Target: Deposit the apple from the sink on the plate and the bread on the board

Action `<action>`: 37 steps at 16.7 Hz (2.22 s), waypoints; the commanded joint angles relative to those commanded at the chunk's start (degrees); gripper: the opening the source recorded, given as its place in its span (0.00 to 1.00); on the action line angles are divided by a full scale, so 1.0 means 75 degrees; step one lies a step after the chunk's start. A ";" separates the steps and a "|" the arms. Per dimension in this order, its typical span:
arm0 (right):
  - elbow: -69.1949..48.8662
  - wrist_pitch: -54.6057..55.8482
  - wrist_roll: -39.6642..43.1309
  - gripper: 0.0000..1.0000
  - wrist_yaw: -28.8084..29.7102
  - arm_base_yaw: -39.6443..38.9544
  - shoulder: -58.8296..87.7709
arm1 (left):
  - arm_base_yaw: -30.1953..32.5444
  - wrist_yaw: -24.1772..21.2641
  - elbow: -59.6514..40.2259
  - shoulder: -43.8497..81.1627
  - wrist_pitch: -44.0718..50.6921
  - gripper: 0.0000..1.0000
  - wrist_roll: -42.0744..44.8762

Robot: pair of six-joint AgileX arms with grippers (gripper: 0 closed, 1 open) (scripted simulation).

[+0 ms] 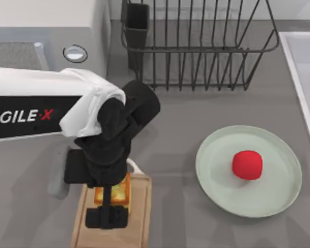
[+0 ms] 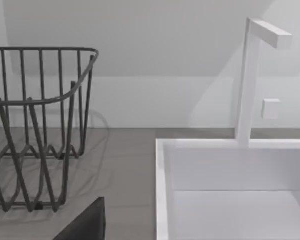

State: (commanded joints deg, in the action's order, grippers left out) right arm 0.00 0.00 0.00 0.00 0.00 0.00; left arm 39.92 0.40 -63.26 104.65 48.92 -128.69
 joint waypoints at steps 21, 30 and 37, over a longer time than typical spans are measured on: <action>0.0000 0.0000 0.0000 1.00 0.0000 0.0000 0.0000 | -0.2468 0.0023 0.3805 -0.6287 -0.2923 1.00 0.7649; 0.0000 0.0000 0.0000 1.00 0.0000 0.0000 0.0000 | -0.4541 0.0009 0.7131 -1.1846 -0.5460 1.00 1.4733; 0.0000 0.0000 0.0000 1.00 0.0000 0.0000 0.0000 | -0.5313 -0.0052 0.8419 -1.3930 -0.6510 1.00 1.7132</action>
State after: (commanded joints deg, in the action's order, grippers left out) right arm 0.00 0.00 0.00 0.00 0.00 0.00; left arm 0.07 0.01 -0.12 0.17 0.10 -0.20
